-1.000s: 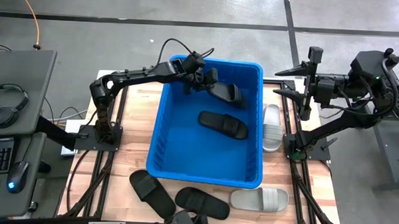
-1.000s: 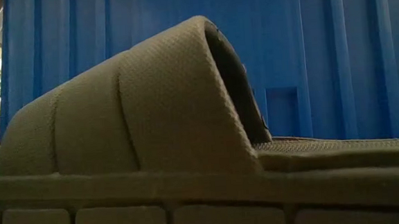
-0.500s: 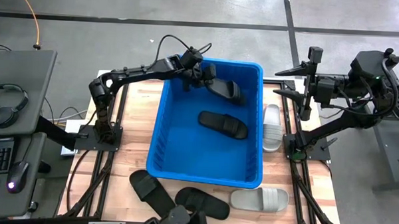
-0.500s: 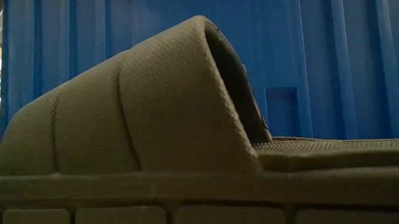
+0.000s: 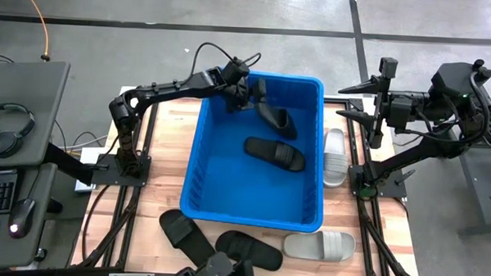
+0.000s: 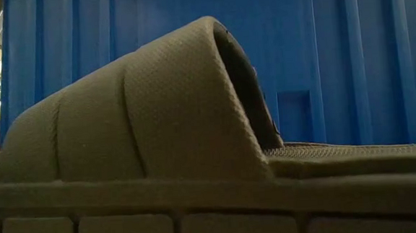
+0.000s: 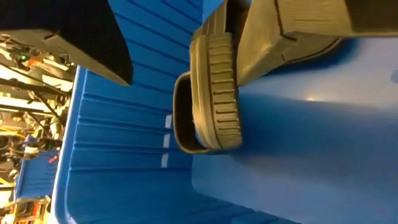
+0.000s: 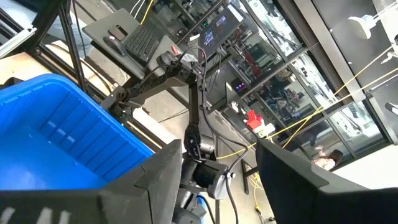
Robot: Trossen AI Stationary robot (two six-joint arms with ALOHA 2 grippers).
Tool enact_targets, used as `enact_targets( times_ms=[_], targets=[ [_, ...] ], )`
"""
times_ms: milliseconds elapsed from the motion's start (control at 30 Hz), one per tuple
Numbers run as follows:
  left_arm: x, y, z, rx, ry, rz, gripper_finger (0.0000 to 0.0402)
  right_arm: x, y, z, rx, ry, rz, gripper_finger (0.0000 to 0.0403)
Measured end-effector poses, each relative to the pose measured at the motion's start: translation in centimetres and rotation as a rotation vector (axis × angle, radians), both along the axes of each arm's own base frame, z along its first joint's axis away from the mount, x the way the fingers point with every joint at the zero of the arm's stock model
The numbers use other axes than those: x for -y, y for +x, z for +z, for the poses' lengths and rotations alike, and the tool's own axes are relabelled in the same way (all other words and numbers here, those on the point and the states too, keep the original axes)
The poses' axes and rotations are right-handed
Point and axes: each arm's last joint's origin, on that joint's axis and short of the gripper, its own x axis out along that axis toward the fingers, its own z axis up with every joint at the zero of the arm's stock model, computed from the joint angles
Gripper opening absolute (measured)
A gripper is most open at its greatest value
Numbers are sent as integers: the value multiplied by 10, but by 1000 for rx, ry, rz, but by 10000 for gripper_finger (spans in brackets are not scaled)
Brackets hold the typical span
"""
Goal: Pick and place slides into bin
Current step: Put the black slipper into the blue bin
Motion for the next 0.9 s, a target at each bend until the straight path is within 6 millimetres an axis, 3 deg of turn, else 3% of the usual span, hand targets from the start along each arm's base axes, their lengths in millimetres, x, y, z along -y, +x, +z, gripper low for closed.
enact_targets(
  times_ms=[133,367,600,900],
  targets=[
    [-2,-3,-2,-20,1,-10,273,0,0,0,0,0,0,195],
    [-3,-3,-11,-37,-54,-51,223,0,0,0,0,0,0,195],
    [-6,-1,5,20,-17,-108,179,0,0,0,0,1,0,195],
    [-8,-17,30,-174,63,-106,147,0,0,0,0,2,0,195]
  ],
)
